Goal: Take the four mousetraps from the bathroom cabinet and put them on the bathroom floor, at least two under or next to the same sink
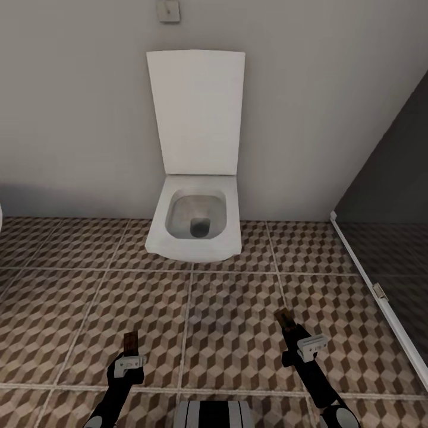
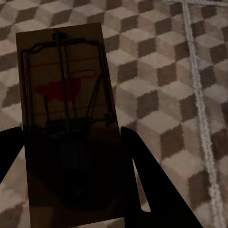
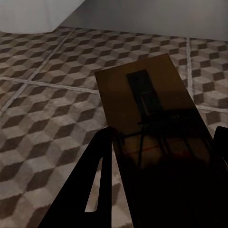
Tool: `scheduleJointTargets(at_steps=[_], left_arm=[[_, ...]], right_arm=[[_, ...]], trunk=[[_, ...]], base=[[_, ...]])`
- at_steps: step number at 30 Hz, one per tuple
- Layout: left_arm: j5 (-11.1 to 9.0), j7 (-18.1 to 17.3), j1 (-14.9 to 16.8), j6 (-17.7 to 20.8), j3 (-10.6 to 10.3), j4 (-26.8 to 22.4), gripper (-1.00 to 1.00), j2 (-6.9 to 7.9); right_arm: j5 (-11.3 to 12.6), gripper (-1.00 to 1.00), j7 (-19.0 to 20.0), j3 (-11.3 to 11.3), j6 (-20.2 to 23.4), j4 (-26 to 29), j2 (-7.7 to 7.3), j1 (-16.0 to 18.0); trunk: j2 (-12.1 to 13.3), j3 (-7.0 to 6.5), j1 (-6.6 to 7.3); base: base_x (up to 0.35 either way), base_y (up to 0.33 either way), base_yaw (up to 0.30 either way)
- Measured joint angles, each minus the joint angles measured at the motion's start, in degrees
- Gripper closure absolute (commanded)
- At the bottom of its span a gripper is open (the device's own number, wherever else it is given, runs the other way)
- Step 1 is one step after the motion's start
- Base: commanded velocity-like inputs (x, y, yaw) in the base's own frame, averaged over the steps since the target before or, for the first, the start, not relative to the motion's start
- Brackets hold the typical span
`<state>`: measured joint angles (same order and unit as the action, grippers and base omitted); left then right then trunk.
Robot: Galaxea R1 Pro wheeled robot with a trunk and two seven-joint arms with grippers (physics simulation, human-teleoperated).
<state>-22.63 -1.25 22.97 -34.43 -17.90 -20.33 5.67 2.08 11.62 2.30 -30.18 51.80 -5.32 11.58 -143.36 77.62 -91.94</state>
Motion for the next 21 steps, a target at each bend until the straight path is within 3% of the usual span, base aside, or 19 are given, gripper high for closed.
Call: scheduleJointTargets(at_steps=[21], left_arm=[[0.0, 0.0, 0.0, 0.0, 0.0, 0.0, 1.0, 0.0]], right_arm=[[0.0, 1.0, 0.0, 0.0, 0.0, 0.0, 0.06, 0.0]], trunk=[[0.0, 0.0, 0.0]], base=[[0.0, 0.0, 0.0]])
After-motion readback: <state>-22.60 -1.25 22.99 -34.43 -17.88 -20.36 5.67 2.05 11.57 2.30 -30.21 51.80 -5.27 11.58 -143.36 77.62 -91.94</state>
